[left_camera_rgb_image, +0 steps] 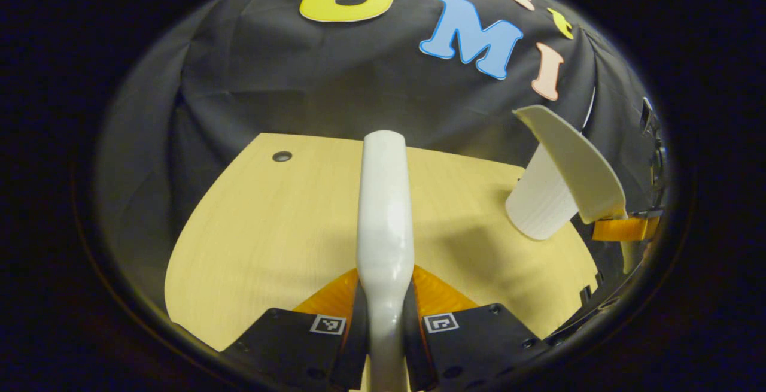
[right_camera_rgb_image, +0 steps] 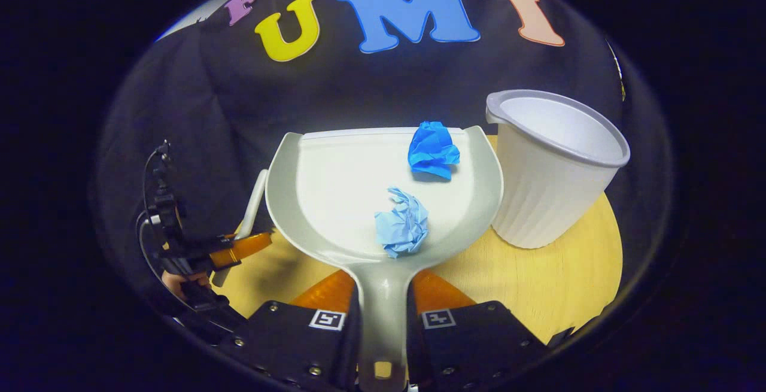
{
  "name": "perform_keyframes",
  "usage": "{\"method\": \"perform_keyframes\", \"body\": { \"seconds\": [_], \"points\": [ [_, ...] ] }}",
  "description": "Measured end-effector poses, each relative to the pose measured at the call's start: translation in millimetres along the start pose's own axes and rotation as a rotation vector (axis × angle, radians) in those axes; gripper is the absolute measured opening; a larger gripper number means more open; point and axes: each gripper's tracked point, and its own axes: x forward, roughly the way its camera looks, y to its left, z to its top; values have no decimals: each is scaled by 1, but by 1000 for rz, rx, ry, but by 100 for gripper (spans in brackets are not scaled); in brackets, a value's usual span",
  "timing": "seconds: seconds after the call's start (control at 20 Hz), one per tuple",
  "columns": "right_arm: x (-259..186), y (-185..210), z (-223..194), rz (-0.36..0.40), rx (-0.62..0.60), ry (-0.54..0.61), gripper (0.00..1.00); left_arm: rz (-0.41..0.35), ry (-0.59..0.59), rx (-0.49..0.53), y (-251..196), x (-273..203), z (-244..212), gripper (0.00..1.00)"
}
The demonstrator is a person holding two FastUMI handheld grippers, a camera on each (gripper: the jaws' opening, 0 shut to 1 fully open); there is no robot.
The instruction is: Pick up the small broom and dustpan from the desktop, sweep the trash into the dustpan with the broom, and then empty the trash into the garbage bin.
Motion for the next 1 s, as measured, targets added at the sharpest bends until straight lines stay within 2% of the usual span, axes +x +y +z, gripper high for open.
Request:
{"method": "perform_keyframes", "body": {
  "seconds": [0.2, 0.35, 0.45, 0.7, 1.0],
  "points": [
    [-3, -1, 28, -14, 0, -67, 32, 1, -4, -24, -3, -5, 3, 33],
    [-11, -7, 51, 7, 57, -115, 32, 4, -12, -33, -3, -5, 5, 31],
    [-13, -10, 67, 24, 106, -152, 32, 1, -14, -32, -4, -5, 5, 34],
    [-12, -17, 106, 69, 269, -245, 32, -18, 1, -23, -11, -5, 3, 31],
    [-8, -23, 142, 199, 502, -314, 31, -39, 30, 4, -32, -4, -8, 33]
  ]
}}
